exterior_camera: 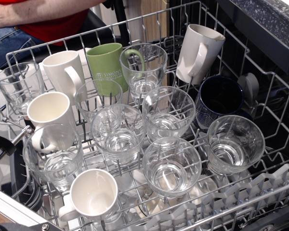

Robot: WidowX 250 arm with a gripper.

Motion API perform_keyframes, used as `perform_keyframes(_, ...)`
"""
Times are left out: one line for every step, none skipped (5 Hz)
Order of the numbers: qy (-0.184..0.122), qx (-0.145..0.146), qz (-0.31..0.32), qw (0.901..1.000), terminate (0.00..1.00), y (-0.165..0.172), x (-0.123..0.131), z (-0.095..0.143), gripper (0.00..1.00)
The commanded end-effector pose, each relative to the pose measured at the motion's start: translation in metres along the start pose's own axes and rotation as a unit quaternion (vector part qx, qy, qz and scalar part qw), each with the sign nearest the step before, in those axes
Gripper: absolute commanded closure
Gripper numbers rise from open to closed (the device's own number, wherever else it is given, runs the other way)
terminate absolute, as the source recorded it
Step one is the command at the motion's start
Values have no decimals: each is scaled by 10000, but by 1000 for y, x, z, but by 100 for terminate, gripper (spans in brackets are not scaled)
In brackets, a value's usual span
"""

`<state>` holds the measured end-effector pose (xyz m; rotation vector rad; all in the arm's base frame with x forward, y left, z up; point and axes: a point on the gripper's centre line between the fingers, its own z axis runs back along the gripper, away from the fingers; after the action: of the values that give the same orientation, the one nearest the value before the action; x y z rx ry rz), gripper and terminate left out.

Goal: Pick up green mug

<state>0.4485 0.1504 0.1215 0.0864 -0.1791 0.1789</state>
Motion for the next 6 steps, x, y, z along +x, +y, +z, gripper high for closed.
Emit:
perform_keyframes(0,0,0,10000,0,0,0,0,0)
perform_keyframes(-58,-293,-1212,9922,0,15,2,-9,0)
perform_keyframes(8,-521,-2315,9714,0,29,1,-23,0)
perform_keyframes(-98,-544,-2898,9555,0,44,-6,-38,0)
perform_keyframes(-198,-376,-3182,9471,0,59,1,-42,0)
perform_keyframes(-369,-312,-3309,9424,0,66,9,-62,0)
